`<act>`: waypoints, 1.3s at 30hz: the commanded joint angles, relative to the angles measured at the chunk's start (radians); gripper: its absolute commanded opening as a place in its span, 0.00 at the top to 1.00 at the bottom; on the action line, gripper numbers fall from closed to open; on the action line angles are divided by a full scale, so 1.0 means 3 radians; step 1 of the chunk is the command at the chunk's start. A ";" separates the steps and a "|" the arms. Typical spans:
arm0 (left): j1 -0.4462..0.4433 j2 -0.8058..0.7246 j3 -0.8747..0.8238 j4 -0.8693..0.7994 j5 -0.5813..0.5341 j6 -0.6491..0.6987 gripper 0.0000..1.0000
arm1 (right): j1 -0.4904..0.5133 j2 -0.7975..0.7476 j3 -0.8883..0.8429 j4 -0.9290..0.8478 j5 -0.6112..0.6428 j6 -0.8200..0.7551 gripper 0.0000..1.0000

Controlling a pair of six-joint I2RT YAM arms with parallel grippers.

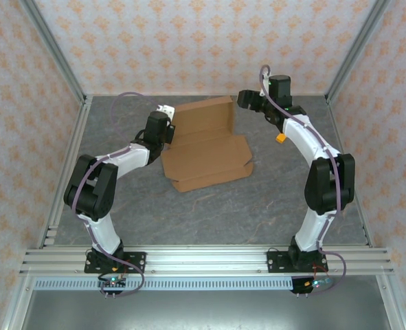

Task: Fold the paper box

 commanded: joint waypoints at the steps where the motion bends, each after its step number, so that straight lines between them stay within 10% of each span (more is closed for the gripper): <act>1: -0.0006 -0.0141 0.0075 -0.0196 -0.0051 -0.0037 0.99 | 0.0006 -0.0403 -0.0369 -0.0320 0.0172 0.0107 0.18; 9: -0.0006 -0.0081 0.0144 -0.0316 -0.0112 -0.0076 1.00 | 0.0199 -0.1253 -0.1892 -0.0370 0.0195 0.0886 0.23; 19: -0.0006 -0.0073 0.0141 -0.0312 -0.0095 -0.0103 1.00 | 0.0262 -0.0887 -0.2258 -0.0142 0.0316 0.0904 0.34; 39: -0.0006 -0.0033 0.0191 -0.0386 -0.0143 -0.0131 0.94 | 0.0261 -0.0577 -0.2231 0.0134 -0.0046 0.0620 1.00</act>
